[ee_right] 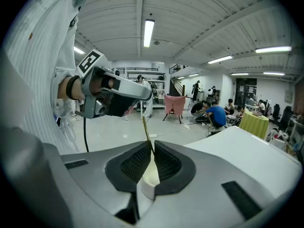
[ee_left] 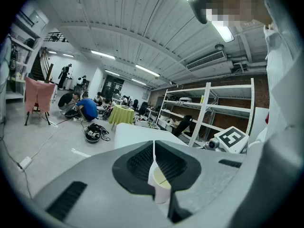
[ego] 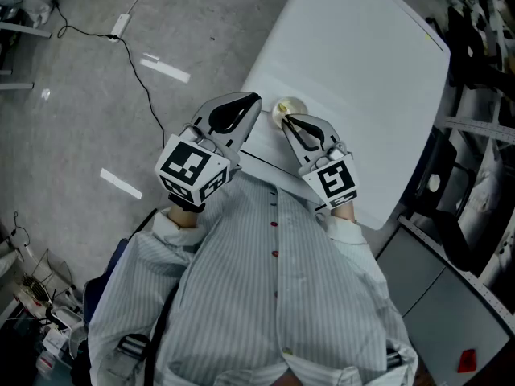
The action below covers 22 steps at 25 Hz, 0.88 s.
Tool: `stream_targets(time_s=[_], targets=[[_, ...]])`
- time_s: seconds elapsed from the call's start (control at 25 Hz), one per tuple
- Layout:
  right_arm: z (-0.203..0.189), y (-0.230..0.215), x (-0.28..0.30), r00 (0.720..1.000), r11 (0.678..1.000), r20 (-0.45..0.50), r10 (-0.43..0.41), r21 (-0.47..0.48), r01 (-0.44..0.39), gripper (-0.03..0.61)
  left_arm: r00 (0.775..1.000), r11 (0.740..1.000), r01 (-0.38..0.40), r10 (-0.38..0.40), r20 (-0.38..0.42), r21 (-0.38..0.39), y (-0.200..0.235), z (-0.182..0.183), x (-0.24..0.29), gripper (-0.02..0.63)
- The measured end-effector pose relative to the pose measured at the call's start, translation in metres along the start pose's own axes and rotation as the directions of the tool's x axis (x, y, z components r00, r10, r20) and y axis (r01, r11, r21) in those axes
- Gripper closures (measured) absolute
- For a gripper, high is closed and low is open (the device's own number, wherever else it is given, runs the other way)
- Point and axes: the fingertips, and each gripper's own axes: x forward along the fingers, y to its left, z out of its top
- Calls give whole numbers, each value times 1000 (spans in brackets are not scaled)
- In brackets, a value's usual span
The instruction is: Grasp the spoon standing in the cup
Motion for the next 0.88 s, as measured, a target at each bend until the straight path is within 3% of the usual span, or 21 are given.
stream_targets(time_s=[0.88], targets=[[29, -10, -16, 997, 997, 15, -74, 2, 74, 566, 999, 999, 37, -39, 37, 40, -4, 24, -10, 595]])
